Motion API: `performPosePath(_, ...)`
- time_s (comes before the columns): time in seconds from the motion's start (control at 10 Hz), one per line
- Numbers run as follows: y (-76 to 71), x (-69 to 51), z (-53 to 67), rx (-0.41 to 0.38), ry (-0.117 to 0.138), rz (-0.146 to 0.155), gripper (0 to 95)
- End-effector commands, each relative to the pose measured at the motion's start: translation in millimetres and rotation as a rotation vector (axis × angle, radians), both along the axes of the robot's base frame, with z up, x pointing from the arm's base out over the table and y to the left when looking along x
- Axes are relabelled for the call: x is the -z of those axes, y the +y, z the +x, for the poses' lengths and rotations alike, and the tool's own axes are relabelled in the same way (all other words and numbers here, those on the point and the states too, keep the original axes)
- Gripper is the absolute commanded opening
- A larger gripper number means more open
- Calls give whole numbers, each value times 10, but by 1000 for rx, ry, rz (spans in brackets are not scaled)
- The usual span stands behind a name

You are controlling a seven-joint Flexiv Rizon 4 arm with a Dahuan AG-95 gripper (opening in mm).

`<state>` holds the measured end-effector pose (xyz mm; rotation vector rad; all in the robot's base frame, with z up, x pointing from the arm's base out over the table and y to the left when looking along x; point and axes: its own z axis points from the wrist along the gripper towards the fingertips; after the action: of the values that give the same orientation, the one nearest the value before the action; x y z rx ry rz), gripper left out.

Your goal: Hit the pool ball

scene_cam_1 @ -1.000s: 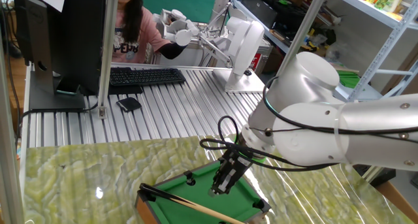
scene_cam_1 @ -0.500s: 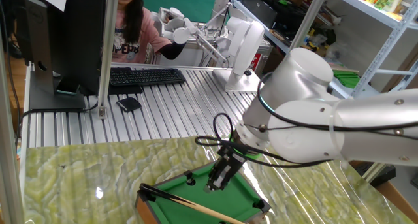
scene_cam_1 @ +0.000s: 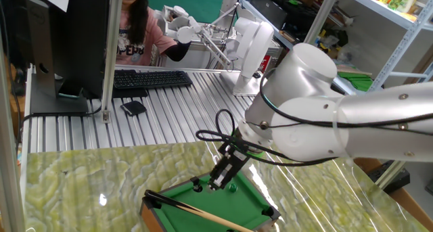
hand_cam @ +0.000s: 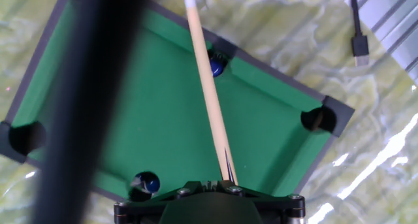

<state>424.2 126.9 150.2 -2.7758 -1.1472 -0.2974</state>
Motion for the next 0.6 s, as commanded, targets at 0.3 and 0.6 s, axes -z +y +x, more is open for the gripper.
performPosePath(0.3,106,-18,182,-25,-3,-8,0)
performPosePath(0.6,160,-28,301,-15,-8,-2,0)
